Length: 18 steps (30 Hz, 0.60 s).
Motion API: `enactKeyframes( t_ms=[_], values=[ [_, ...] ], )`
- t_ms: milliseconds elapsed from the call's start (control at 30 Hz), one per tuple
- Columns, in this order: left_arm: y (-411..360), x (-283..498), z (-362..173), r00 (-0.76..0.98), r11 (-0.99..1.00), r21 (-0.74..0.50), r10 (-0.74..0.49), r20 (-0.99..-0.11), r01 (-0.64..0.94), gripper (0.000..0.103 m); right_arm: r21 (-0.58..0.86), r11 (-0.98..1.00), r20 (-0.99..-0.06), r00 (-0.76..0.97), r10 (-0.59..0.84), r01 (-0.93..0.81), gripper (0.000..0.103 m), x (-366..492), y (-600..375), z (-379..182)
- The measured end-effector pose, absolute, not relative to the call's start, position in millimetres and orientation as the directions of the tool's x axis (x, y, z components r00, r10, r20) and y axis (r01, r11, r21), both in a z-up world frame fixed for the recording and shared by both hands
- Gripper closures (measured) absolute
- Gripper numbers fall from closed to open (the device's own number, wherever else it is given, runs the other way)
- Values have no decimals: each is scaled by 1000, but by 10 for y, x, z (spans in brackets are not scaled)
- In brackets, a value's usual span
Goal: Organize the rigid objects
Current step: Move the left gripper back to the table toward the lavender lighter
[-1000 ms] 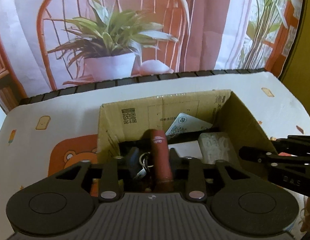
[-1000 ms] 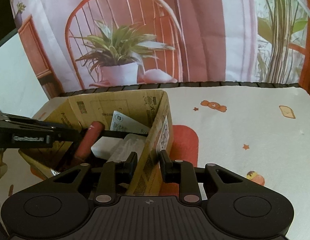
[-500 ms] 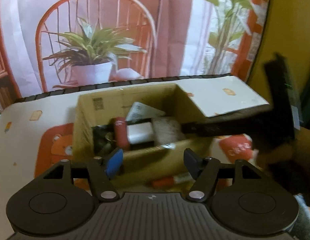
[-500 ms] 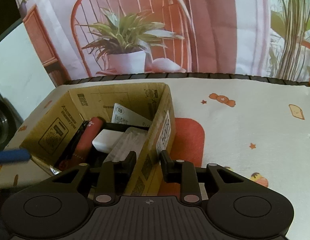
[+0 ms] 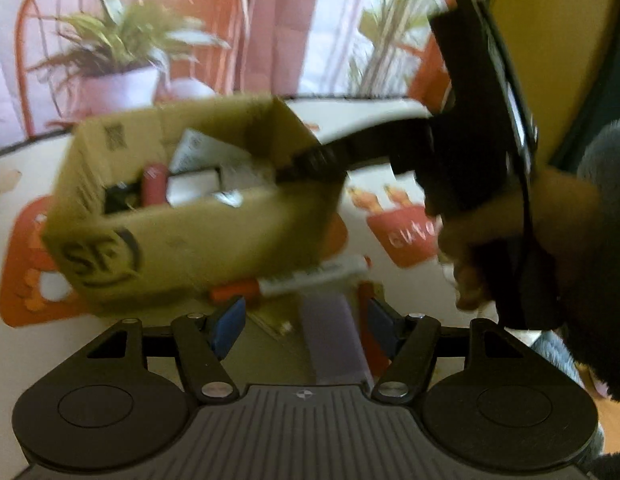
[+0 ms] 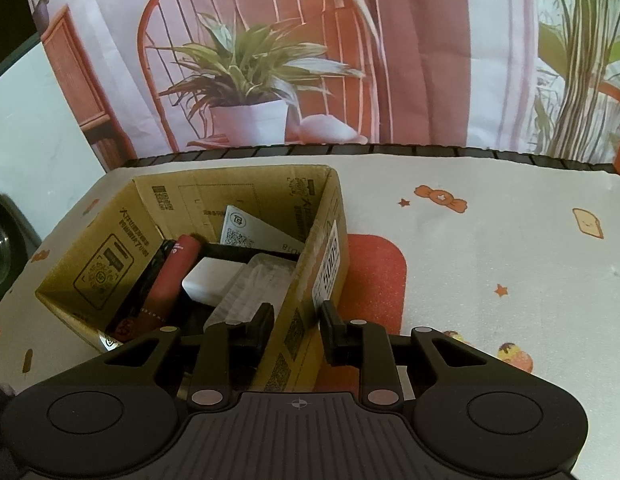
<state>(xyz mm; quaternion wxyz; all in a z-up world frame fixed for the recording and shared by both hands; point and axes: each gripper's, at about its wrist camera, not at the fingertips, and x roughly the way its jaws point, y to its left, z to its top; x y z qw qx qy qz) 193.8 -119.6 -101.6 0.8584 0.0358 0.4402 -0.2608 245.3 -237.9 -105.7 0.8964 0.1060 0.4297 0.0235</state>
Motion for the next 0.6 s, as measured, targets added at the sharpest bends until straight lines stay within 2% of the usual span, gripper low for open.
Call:
enactKeyframes(
  t_ms=[267, 367, 433, 600],
  values=[
    [-1369, 2063, -1332, 378, 852, -211, -418, -826, 479, 34, 227, 973, -761, 631, 148, 46, 78, 2441, -2399, -1062],
    [-1454, 2077, -1412, 361, 845, -196, -407, -839, 497, 38, 233, 971, -760, 632, 153, 45, 78, 2436, -2410, -1064],
    [-1501, 2097, -1464, 345, 839, -190, -401, -849, 510, 48, 236, 971, -759, 632, 156, 44, 77, 2436, -2421, -1067],
    [-1524, 2129, -1517, 336, 837, -202, -409, -849, 508, 60, 242, 970, -757, 632, 164, 39, 77, 2436, -2433, -1068]
  ],
)
